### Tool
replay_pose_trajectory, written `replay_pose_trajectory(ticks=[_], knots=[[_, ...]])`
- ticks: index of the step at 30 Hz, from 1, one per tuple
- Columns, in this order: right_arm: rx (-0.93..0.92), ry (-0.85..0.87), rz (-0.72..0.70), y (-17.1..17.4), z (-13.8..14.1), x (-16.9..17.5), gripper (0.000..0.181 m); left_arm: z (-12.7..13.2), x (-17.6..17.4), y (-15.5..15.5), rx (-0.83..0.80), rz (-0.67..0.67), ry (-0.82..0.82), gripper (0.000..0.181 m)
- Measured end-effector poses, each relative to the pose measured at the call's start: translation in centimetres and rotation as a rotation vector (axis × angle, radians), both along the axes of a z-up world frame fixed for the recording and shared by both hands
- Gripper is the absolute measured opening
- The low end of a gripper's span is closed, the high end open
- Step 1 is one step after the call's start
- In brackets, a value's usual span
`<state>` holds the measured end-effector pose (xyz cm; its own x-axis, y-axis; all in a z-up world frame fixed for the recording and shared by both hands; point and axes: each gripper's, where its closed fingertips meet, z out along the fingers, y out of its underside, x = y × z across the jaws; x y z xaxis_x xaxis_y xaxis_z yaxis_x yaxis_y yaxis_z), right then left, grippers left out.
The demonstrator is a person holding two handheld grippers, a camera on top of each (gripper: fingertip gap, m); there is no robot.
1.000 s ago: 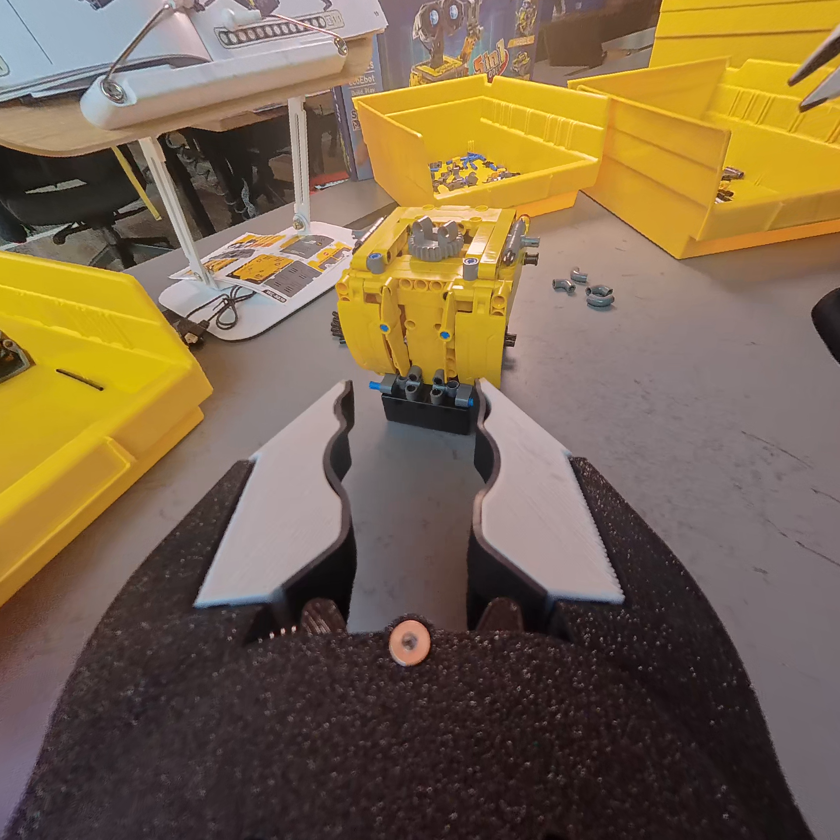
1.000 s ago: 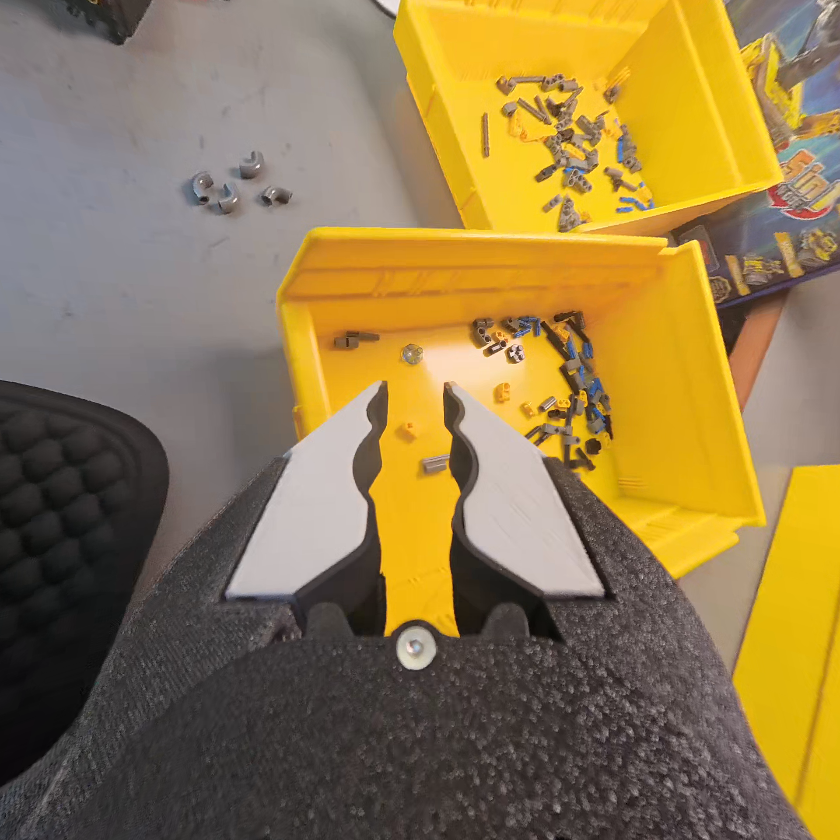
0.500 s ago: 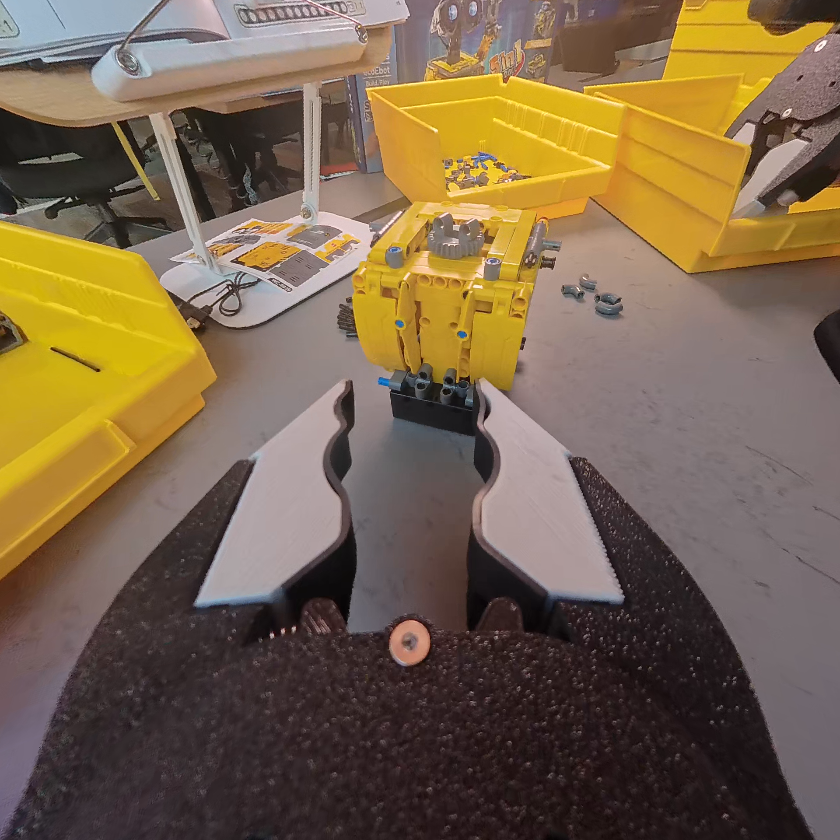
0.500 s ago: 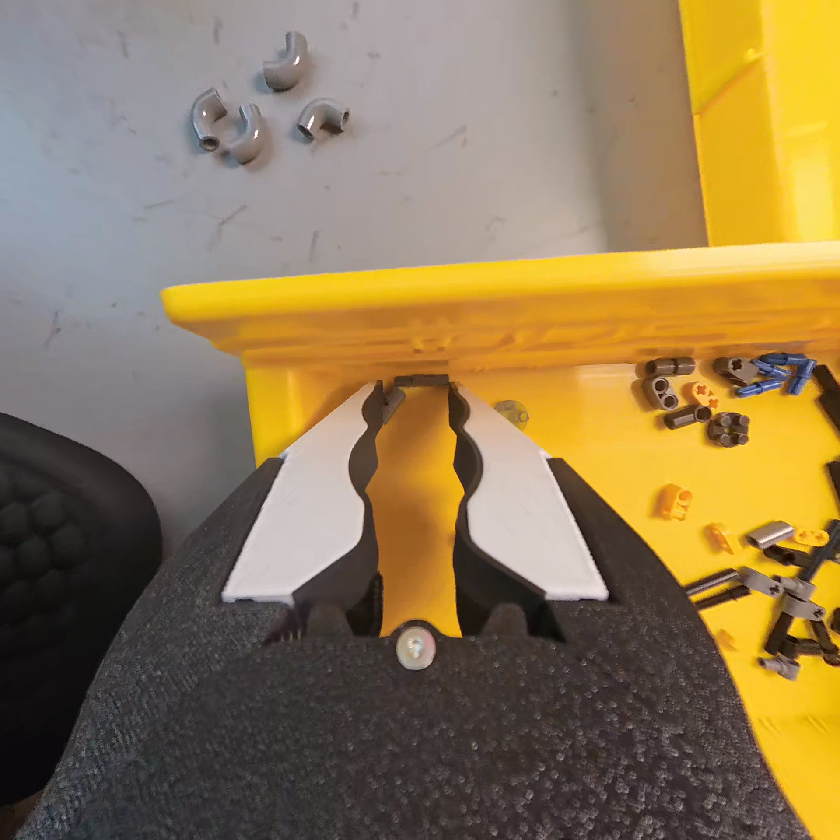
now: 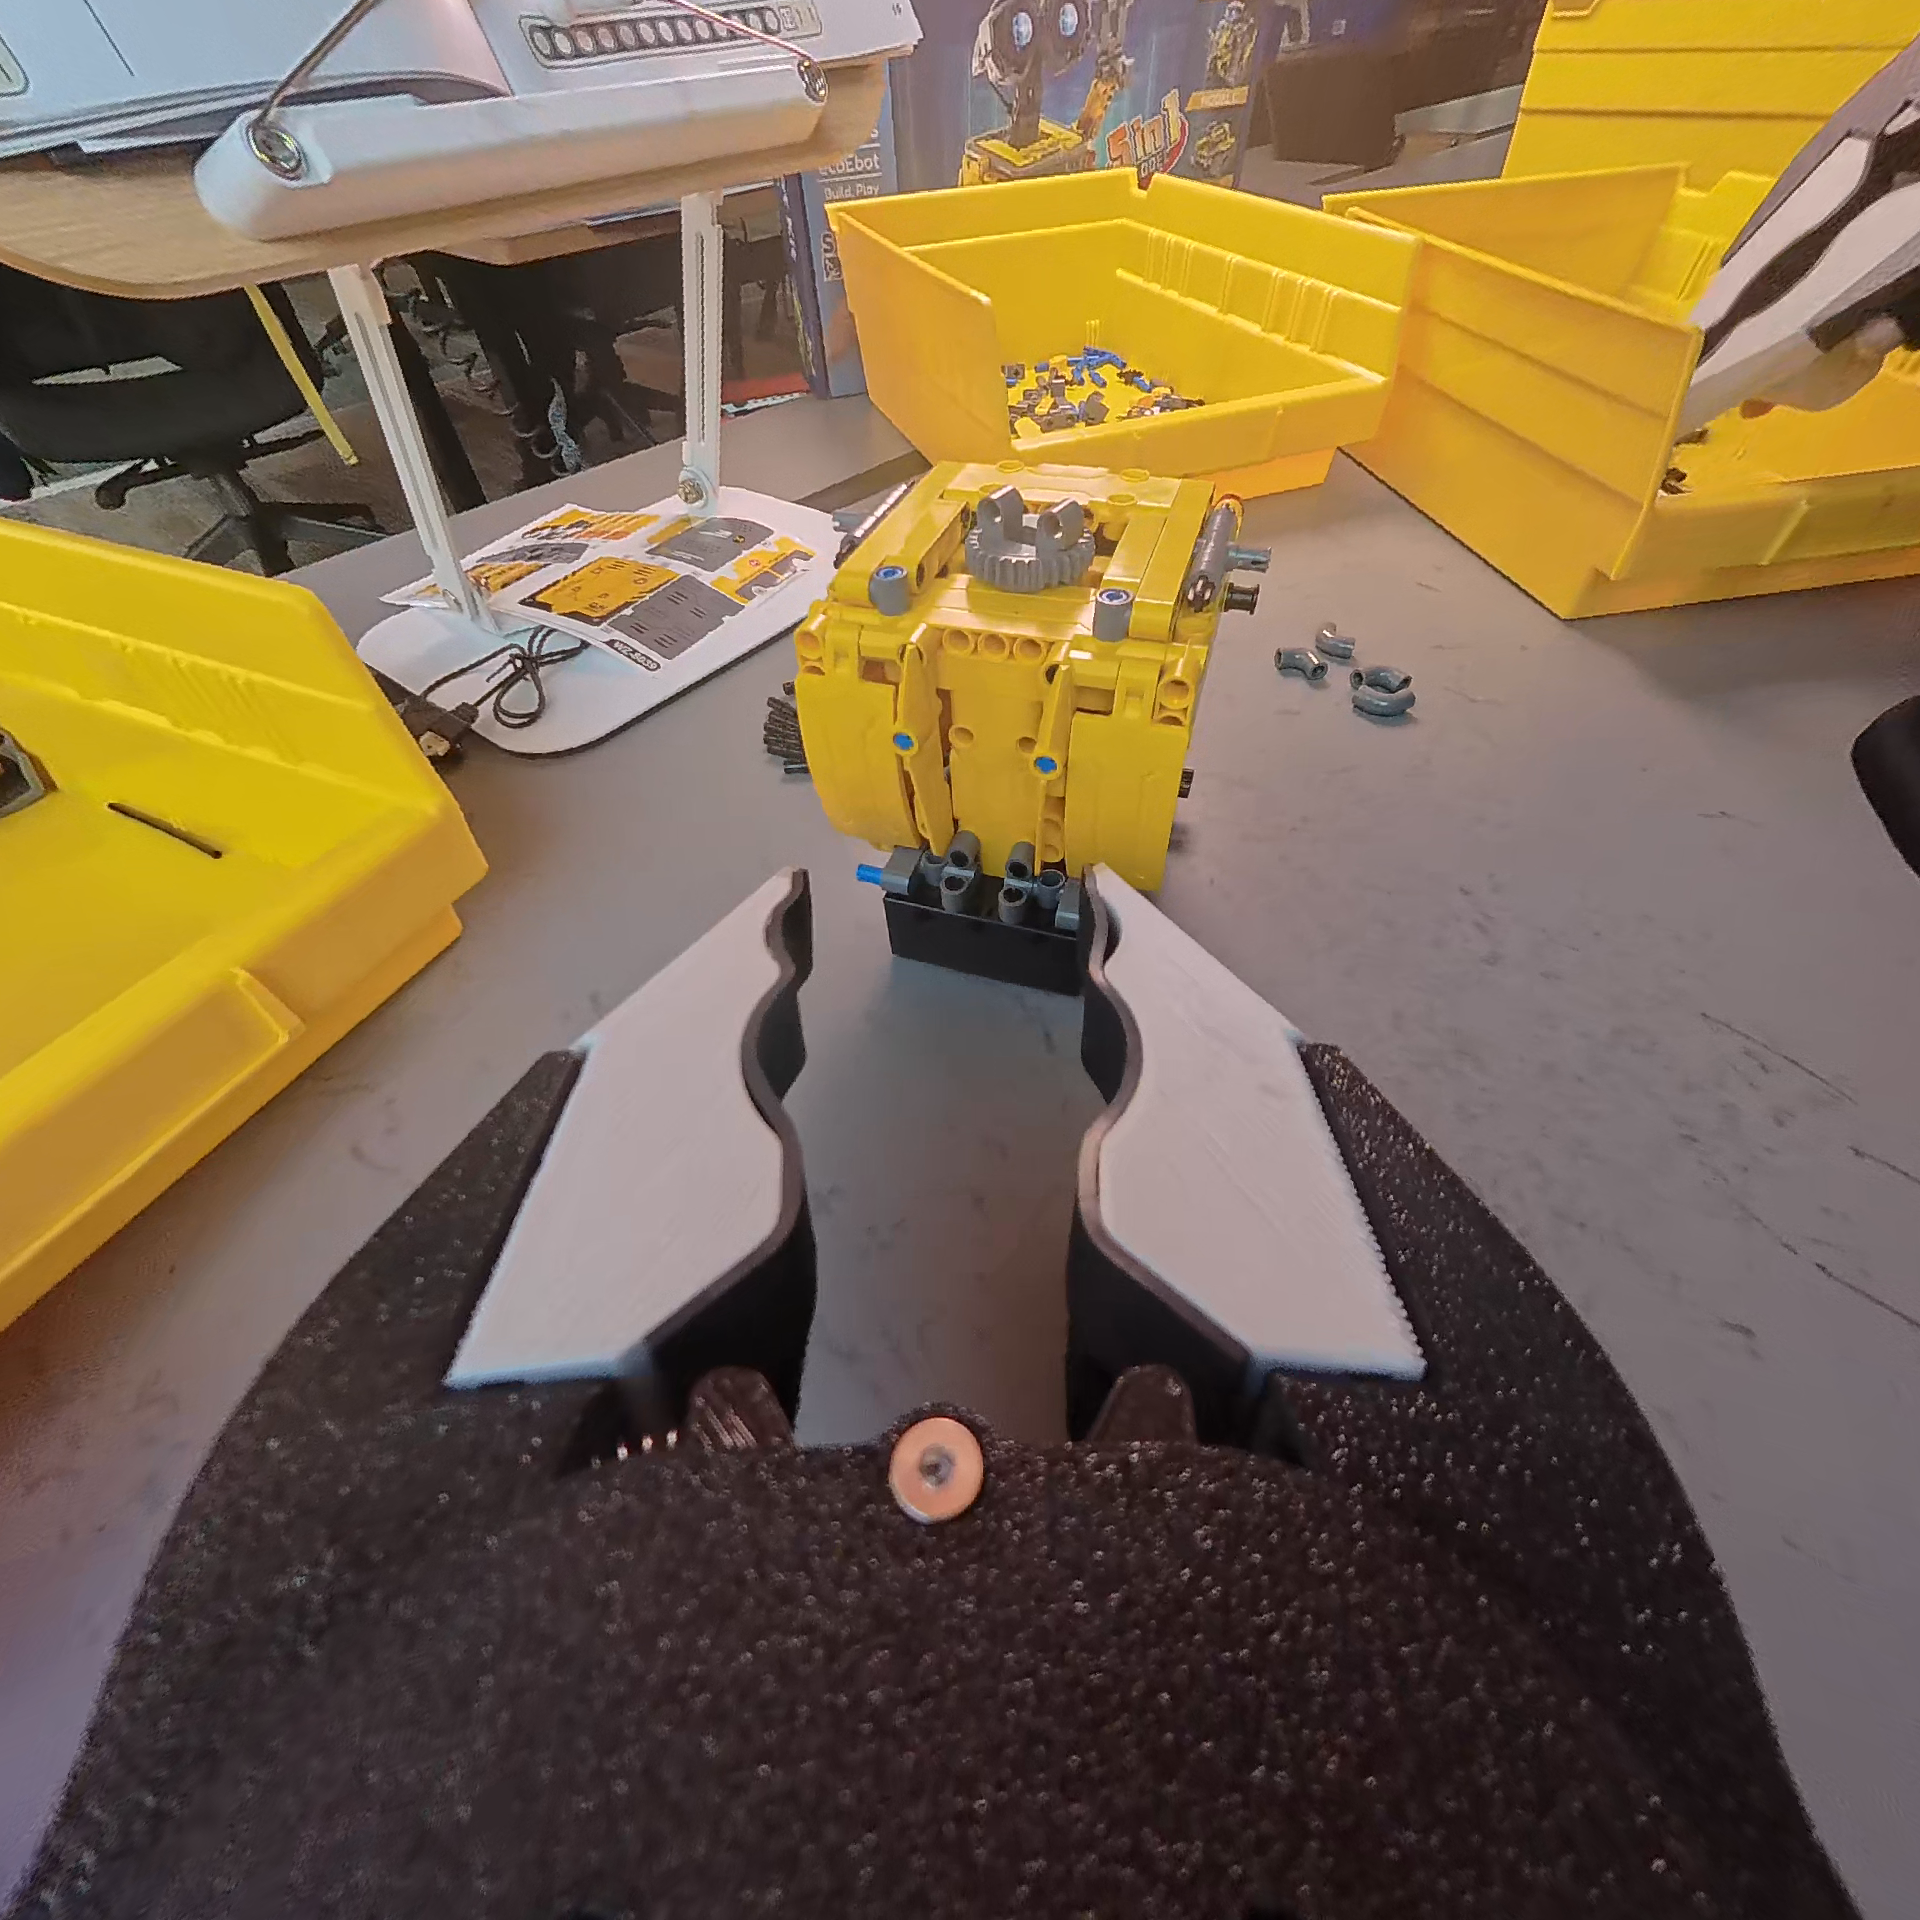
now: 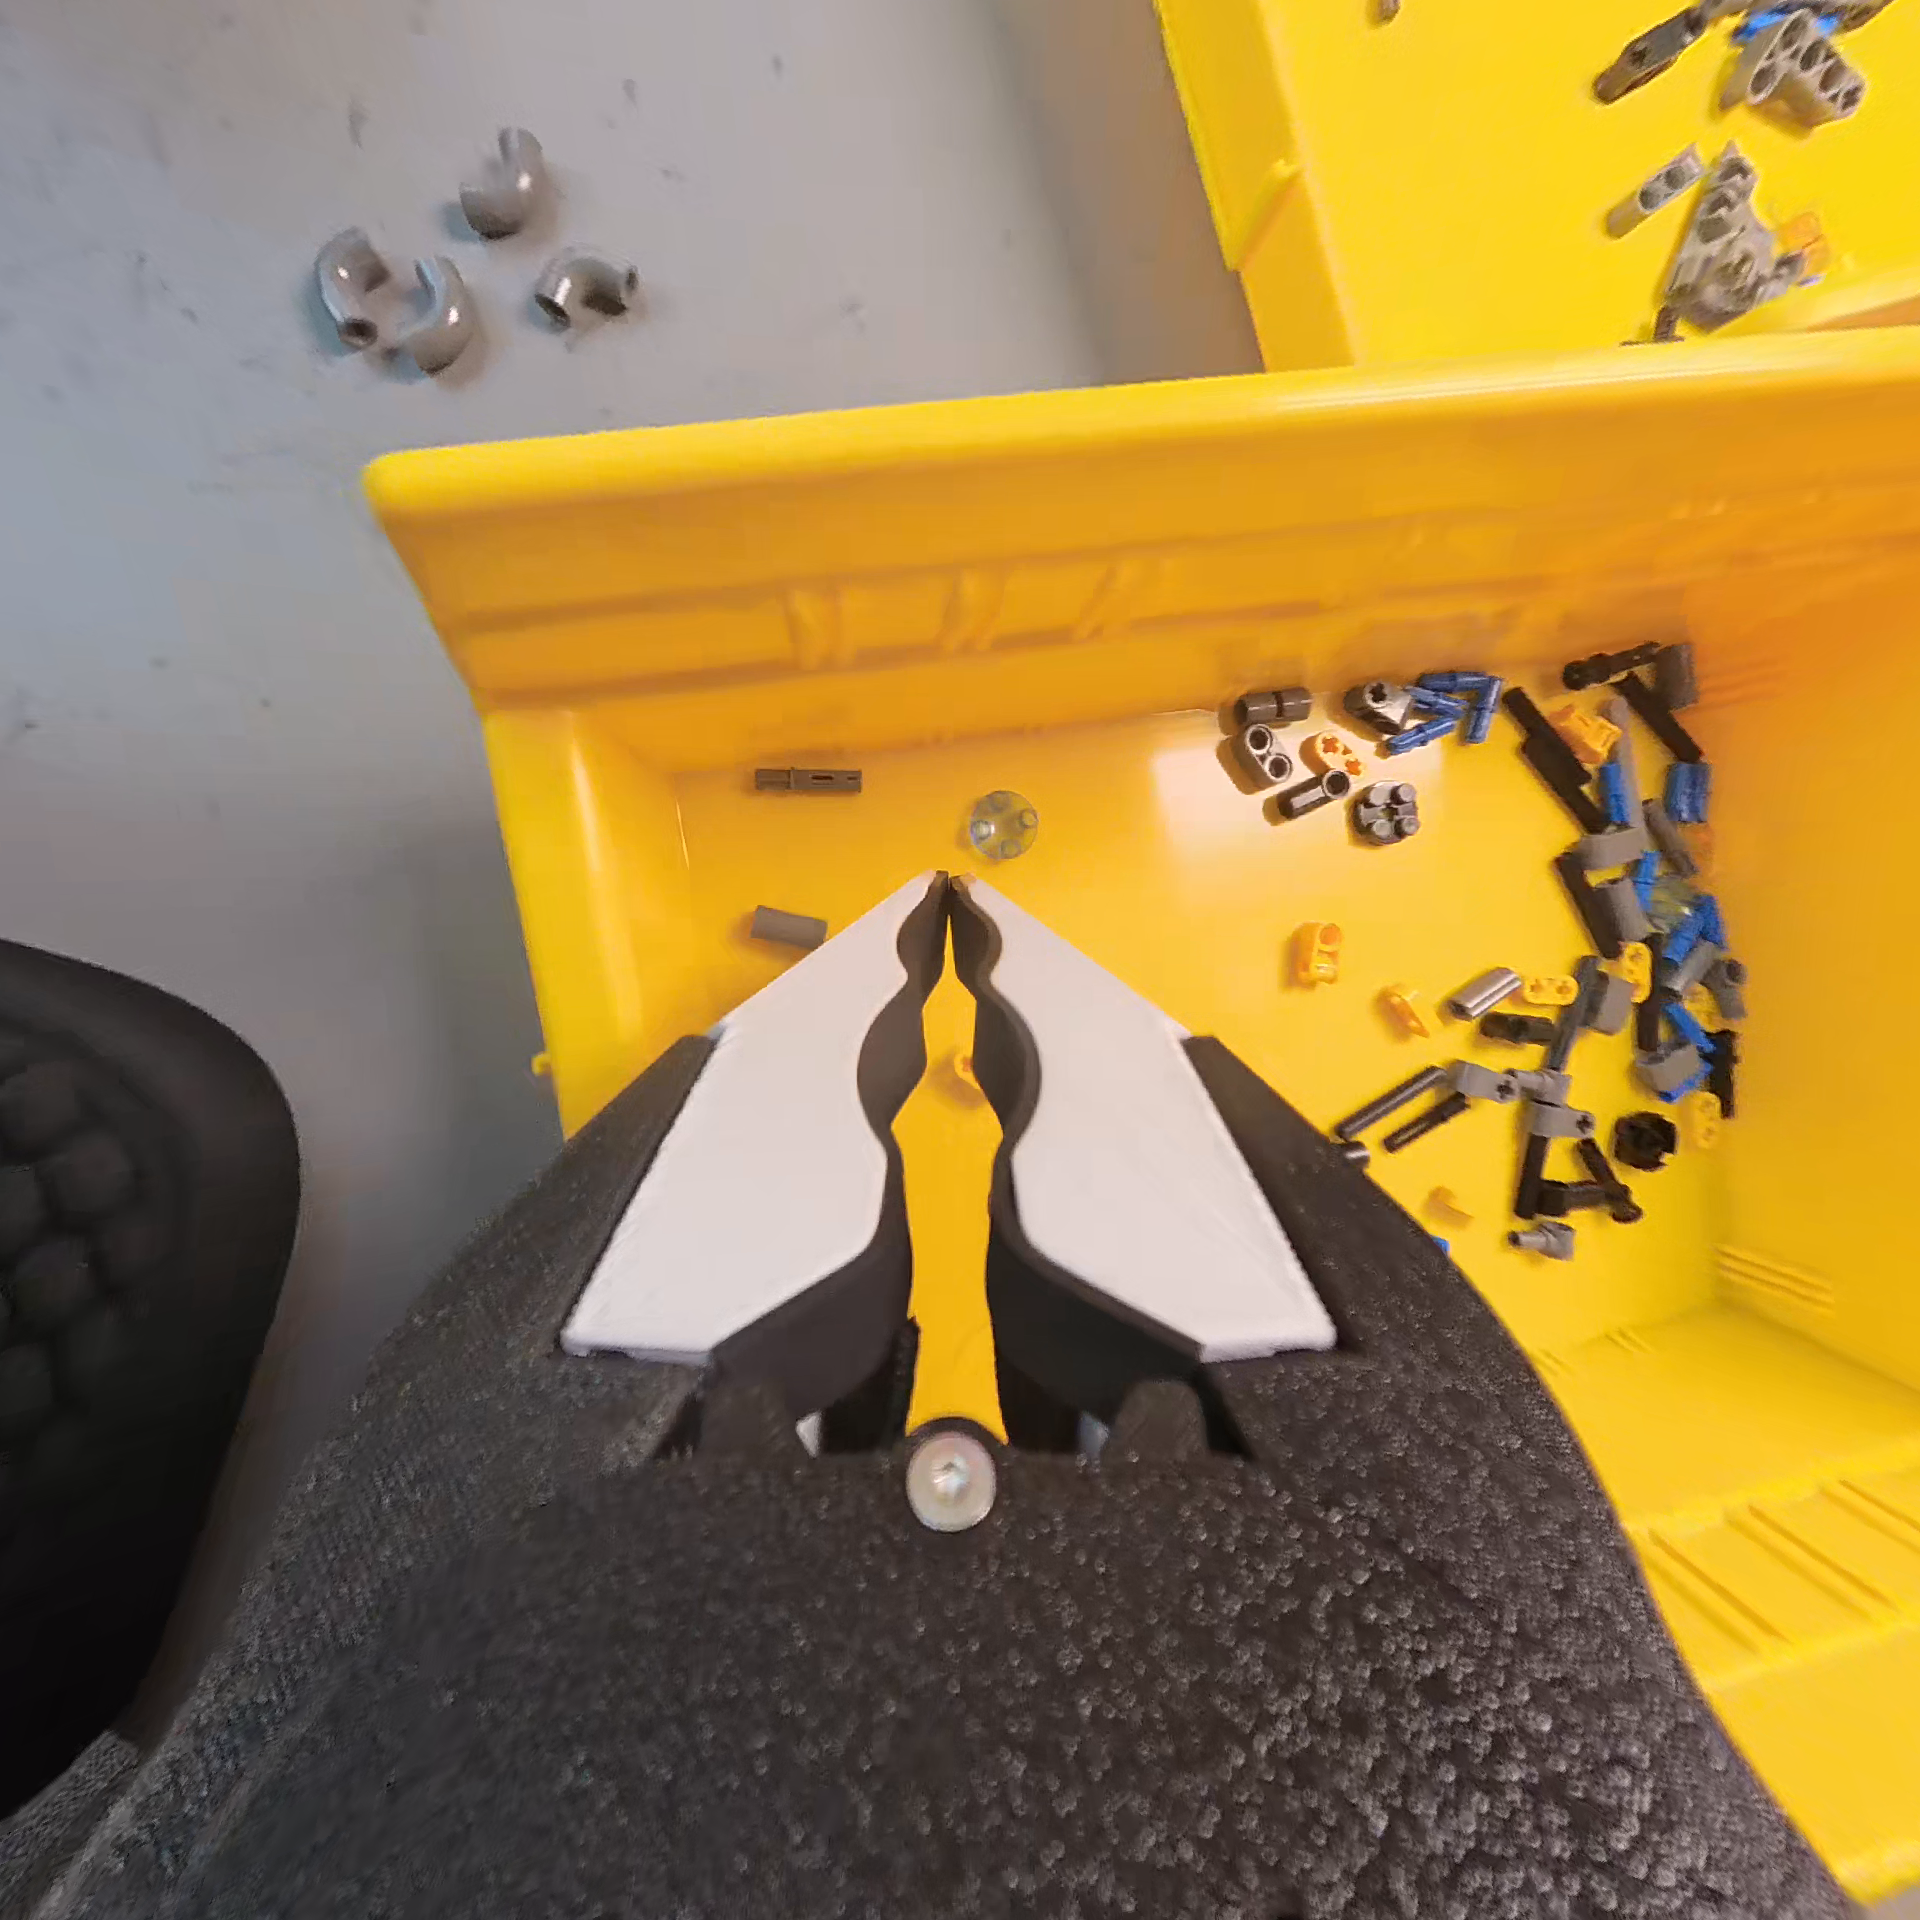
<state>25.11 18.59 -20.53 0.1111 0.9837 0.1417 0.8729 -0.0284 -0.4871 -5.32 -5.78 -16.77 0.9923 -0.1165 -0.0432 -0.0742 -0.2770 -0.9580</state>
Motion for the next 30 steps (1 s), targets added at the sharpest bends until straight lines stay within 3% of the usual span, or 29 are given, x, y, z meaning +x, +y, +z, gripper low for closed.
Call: replay_pose_trajectory(ticks=[2,7,11,15,22,30], knots=[[-0.024,-0.008,0.048,-0.9,0.6,0.5,0.001,0.0,0.1,0.0,-0.002,-0.002,0.000,0.050],[0.049,-0.277,0.406,-2.3,-2.0,2.7,0.022,-0.1,0.3,0.1,-0.008,-0.009,0.010,0.050],[0.041,-0.356,0.571,-2.9,-3.1,2.6,0.021,-0.1,0.2,0.0,-0.006,-0.002,0.015,0.050],[-0.034,-0.335,0.627,-4.1,-3.6,2.6,0.000,-0.1,0.0,0.0,-0.006,0.007,0.010,0.050],[0.039,-0.248,0.613,-3.7,-2.8,2.2,0.001,-0.3,0.1,0.1,-0.017,-0.005,0.005,0.050],[-0.040,-0.271,0.791,-5.7,-3.2,1.7,0.020,-0.4,-0.1,0.1,-0.025,0.006,0.002,0.050]])
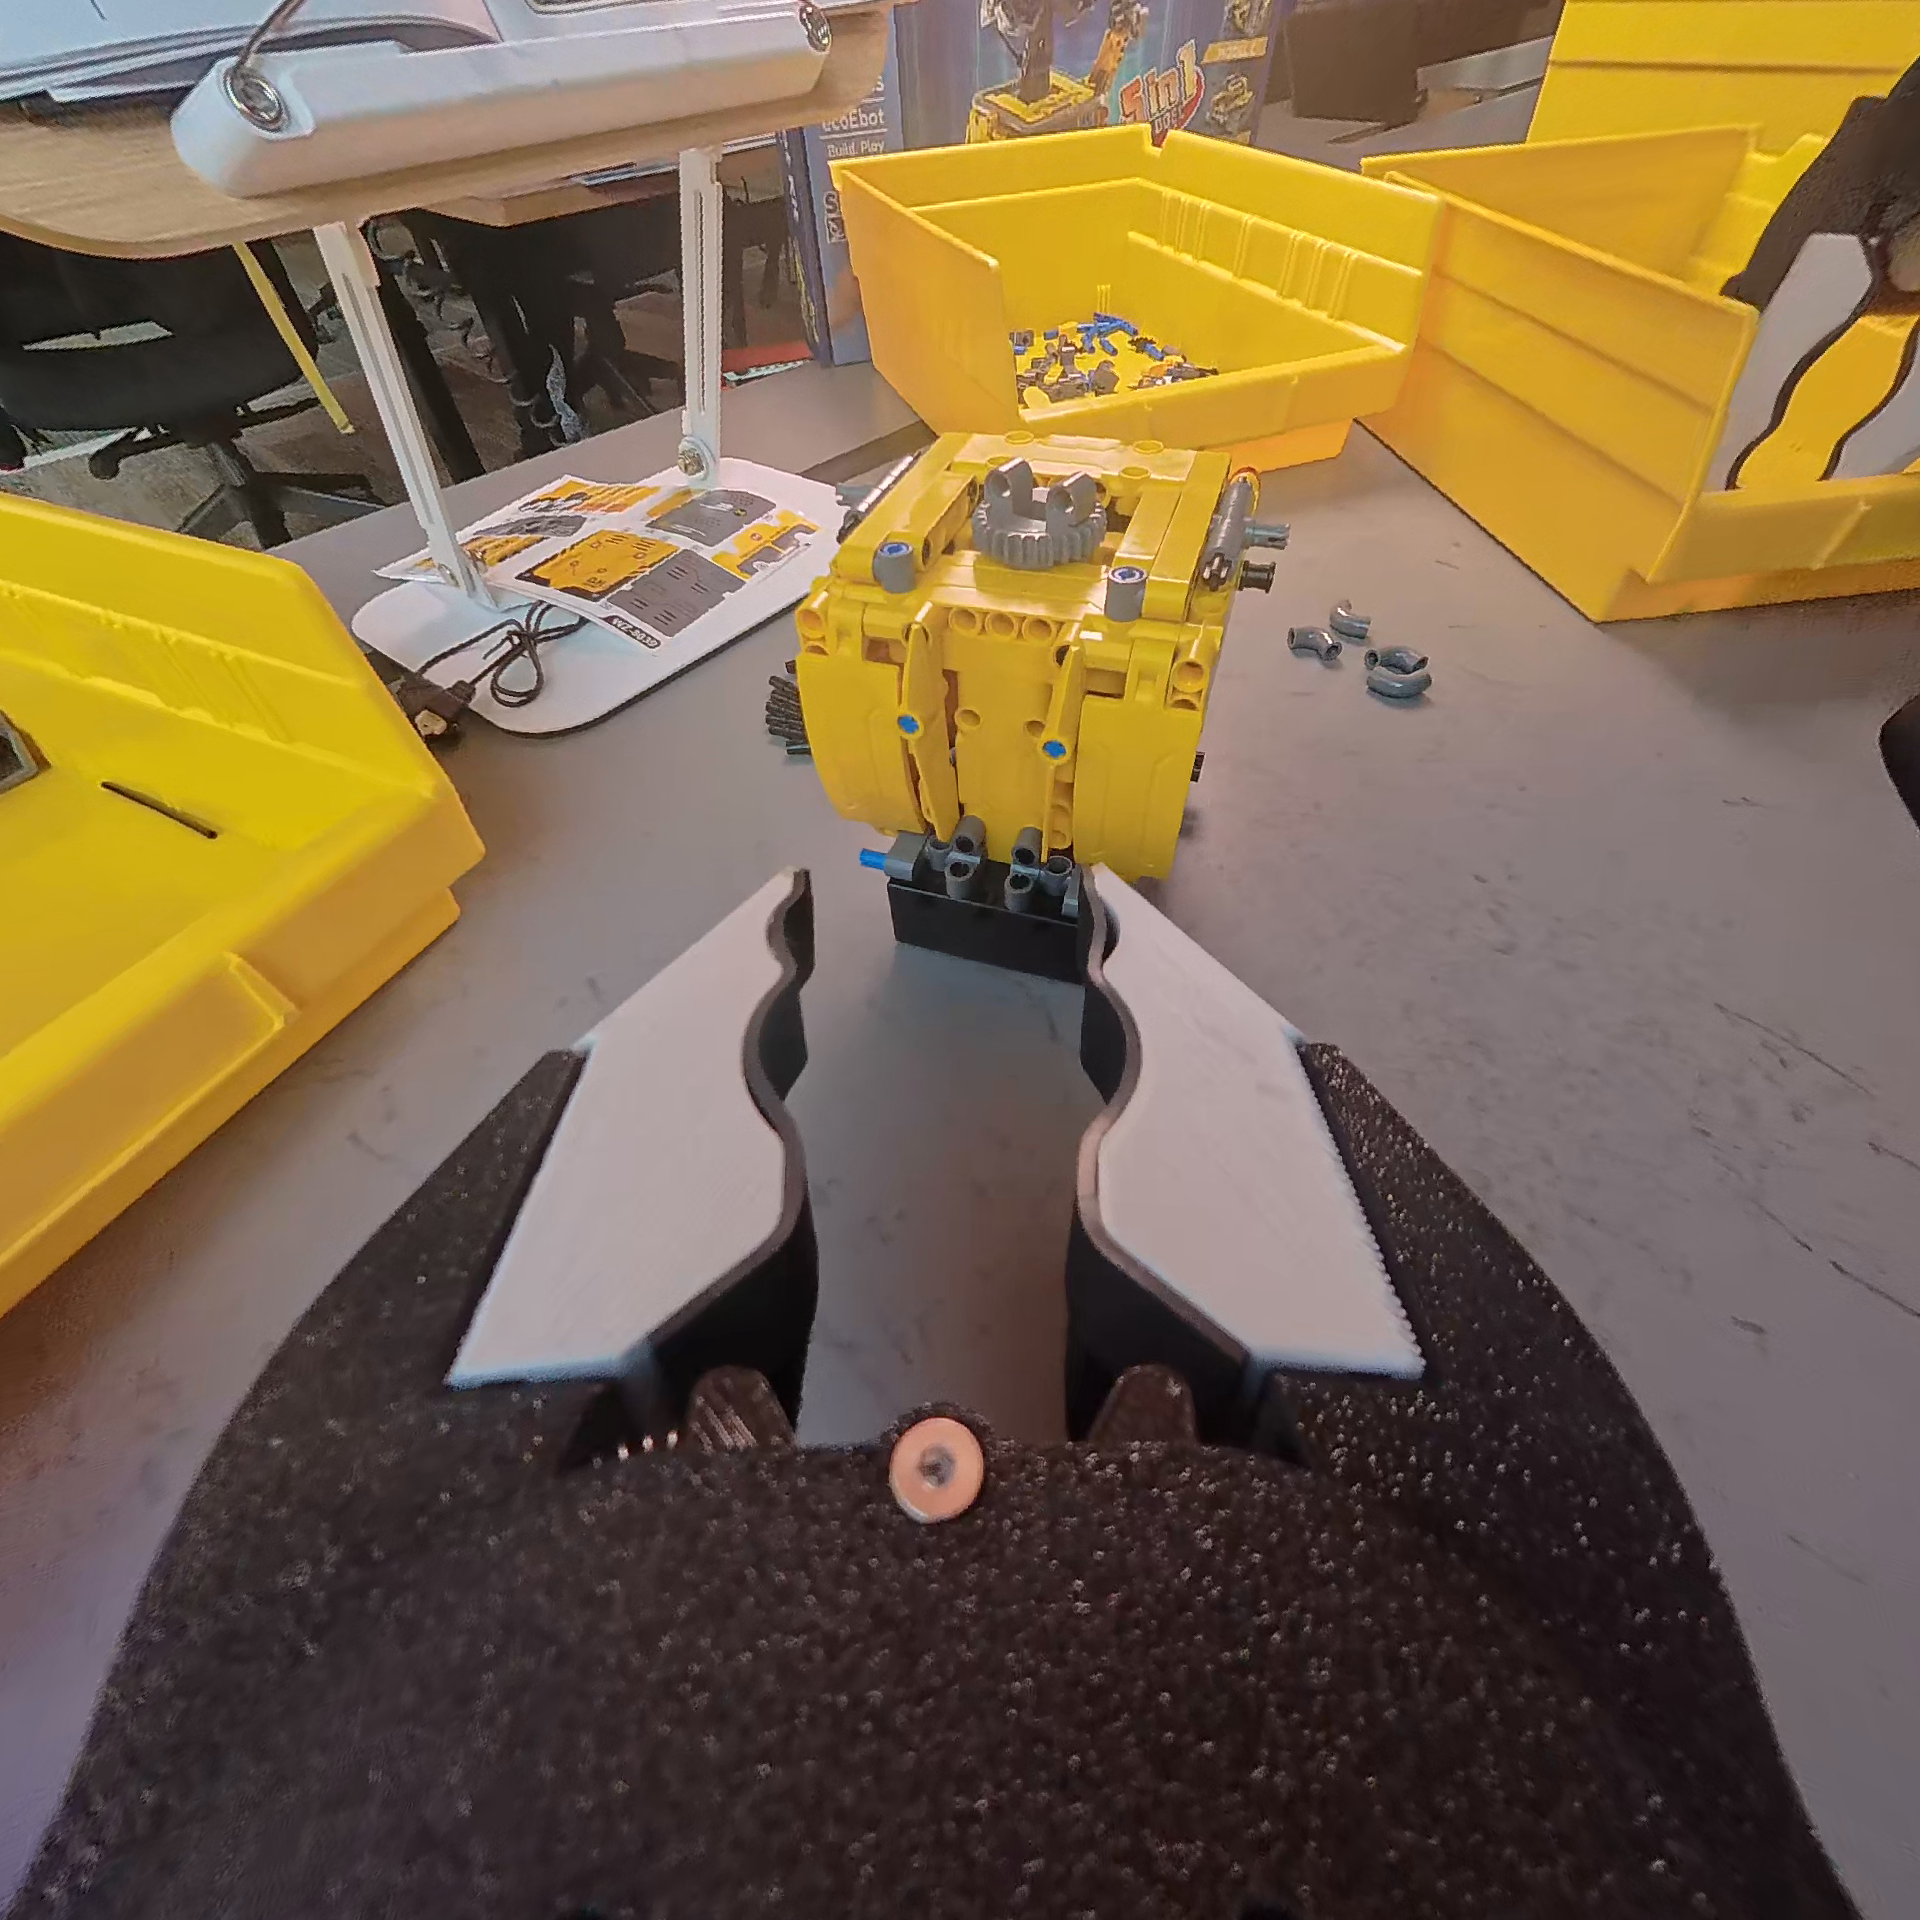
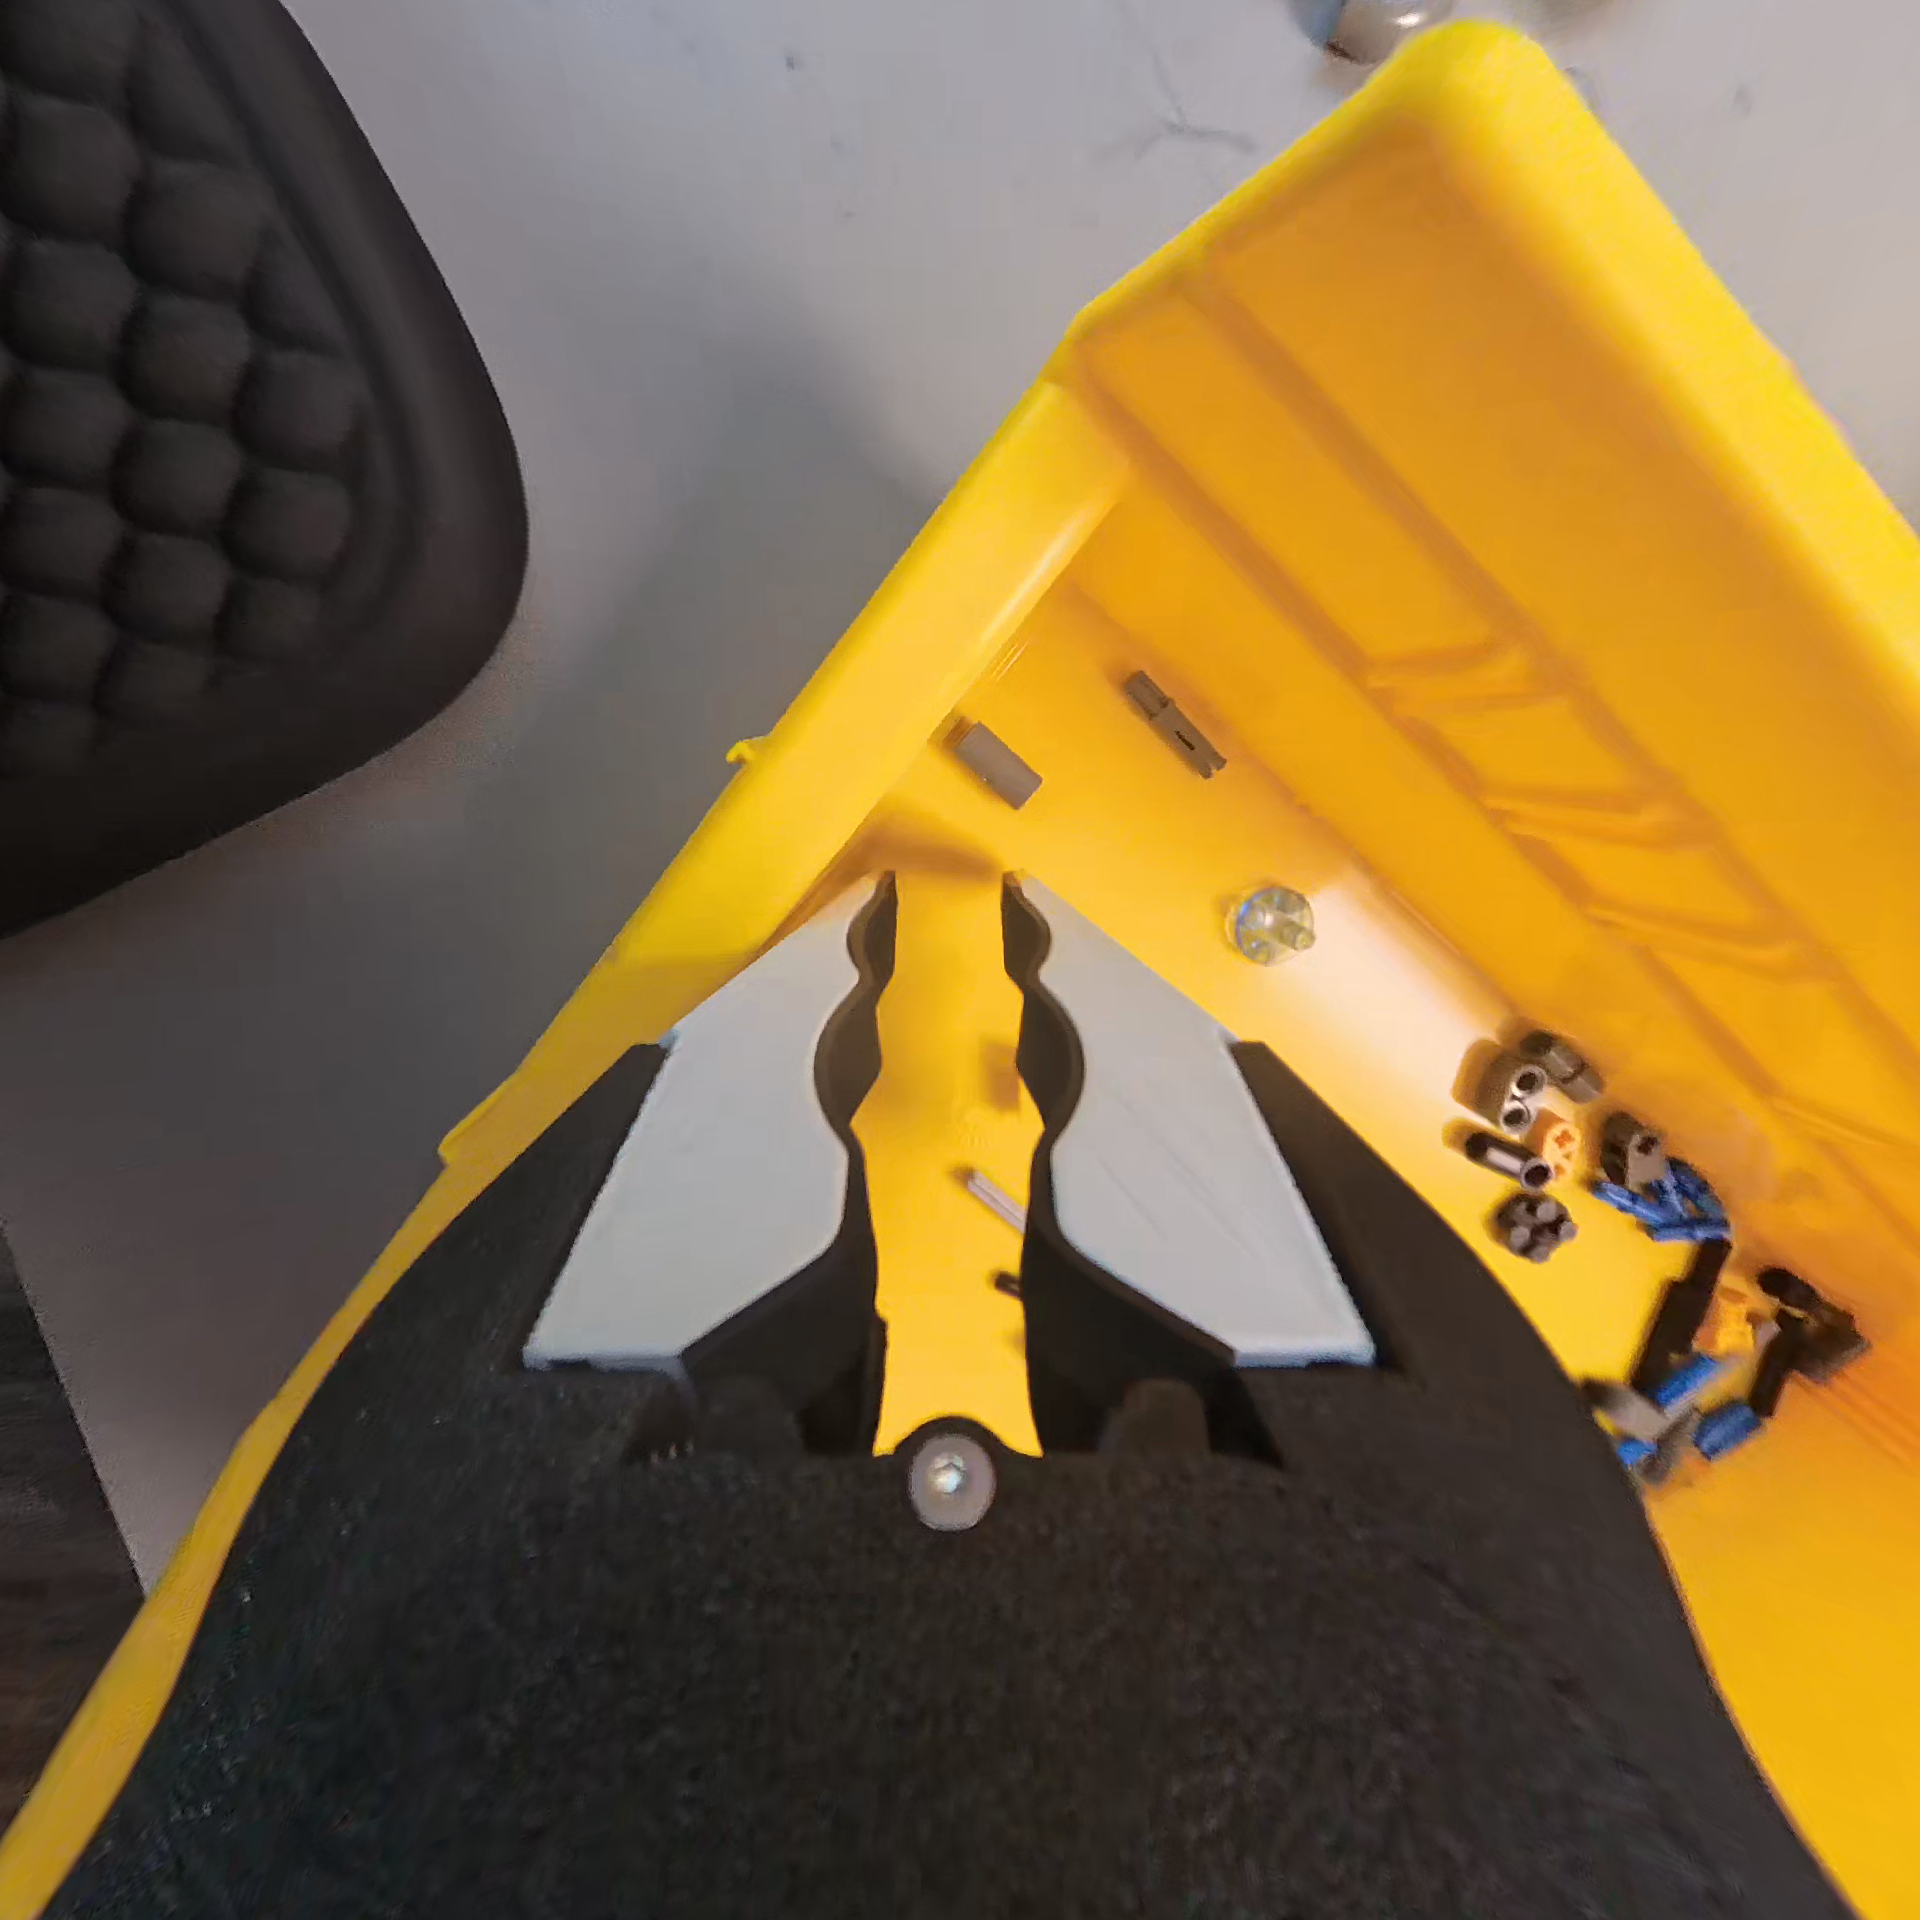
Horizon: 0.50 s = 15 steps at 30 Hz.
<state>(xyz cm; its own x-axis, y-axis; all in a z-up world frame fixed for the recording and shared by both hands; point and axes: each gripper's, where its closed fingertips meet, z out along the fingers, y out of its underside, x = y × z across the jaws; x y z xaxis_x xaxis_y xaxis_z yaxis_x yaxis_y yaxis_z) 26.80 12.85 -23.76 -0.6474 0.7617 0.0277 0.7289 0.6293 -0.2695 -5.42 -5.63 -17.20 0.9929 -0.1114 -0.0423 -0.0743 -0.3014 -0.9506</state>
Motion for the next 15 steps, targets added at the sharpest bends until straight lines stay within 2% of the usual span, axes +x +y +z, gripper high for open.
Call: replay_pose_trajectory(ticks=[3,4,5,9,12,15], knots=[[-0.050,0.017,0.007,-0.6,-0.3,-1.2,0.016,0.0,-0.1,0.0,0.000,0.004,-0.001,0.049],[-0.035,0.035,-0.002,-0.3,-0.3,-1.6,0.002,0.0,-0.1,0.0,0.001,0.005,-0.003,0.048],[-0.024,0.049,-0.008,0.1,-0.3,-1.8,0.000,0.0,-0.2,0.0,0.000,0.008,-0.006,0.048],[0.006,0.094,-0.062,2.1,1.1,-1.8,0.000,-0.2,-0.5,0.1,-0.014,0.016,-0.033,0.048],[-0.016,0.097,-0.012,0.9,1.6,-1.6,0.011,-0.2,-0.7,0.2,-0.017,0.021,-0.046,0.048],[-0.025,0.079,0.082,-0.8,0.9,-1.8,0.019,-0.2,-0.9,0.2,-0.013,0.028,-0.054,0.048]])
